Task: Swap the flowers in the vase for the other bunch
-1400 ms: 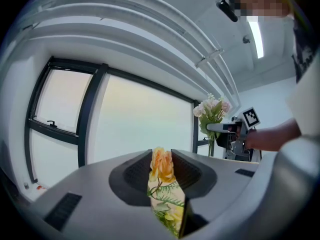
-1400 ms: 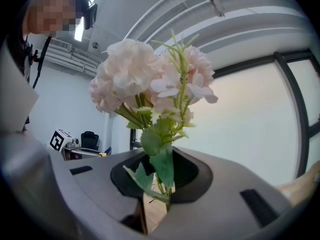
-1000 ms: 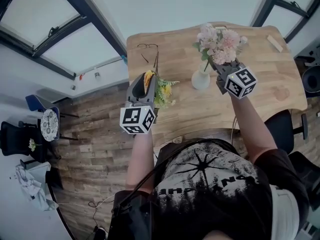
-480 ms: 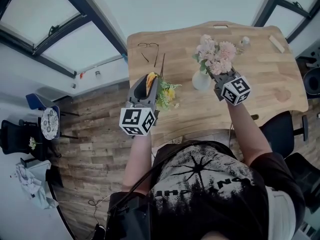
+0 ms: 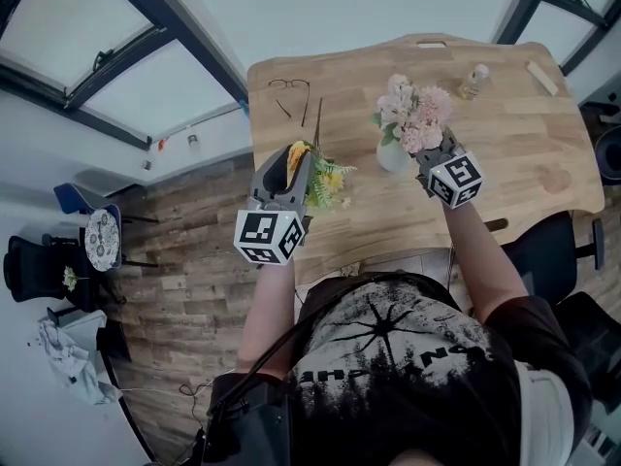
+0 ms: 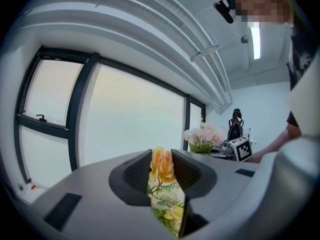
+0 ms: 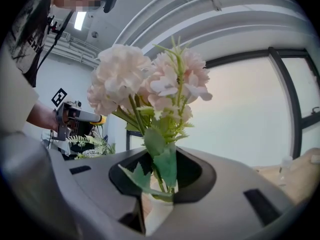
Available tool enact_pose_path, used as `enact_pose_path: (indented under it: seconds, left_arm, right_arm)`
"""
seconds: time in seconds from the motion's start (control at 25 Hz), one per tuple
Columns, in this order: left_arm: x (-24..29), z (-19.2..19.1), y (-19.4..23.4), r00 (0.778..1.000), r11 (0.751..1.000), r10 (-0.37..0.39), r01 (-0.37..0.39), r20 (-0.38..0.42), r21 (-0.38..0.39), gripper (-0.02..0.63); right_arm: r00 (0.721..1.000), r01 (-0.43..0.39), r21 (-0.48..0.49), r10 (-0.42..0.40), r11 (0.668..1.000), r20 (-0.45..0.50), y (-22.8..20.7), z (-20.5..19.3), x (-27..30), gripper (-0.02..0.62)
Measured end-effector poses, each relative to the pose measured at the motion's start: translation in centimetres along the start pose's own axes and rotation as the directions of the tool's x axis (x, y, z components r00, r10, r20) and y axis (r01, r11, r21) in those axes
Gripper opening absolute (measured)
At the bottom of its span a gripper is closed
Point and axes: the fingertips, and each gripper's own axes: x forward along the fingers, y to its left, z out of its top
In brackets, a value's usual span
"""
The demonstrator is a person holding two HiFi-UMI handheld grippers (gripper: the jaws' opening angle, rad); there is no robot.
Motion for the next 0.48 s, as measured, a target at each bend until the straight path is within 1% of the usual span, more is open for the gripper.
enact_pose_path:
  seconds: [0.24,0.48]
  left_arm:
    - [0.3,-0.6,0.0,1.000,1.000,-0.007,0.007,-0.018,0.003,0.124]
    - [0.3,-0.6,-0.1,1.000,1.000,-0.016,0.016,-0.023,0.003,0.124]
  right_arm:
    - [0.999,0.028,-0.004,-0.028,1.000,-0.020,-0.3,-1.3,0.0,0.127]
    - [0.997,0.066,-0.010,-0.066,0.998,-0.028,-0.5,-1.6,-0.1,0.194]
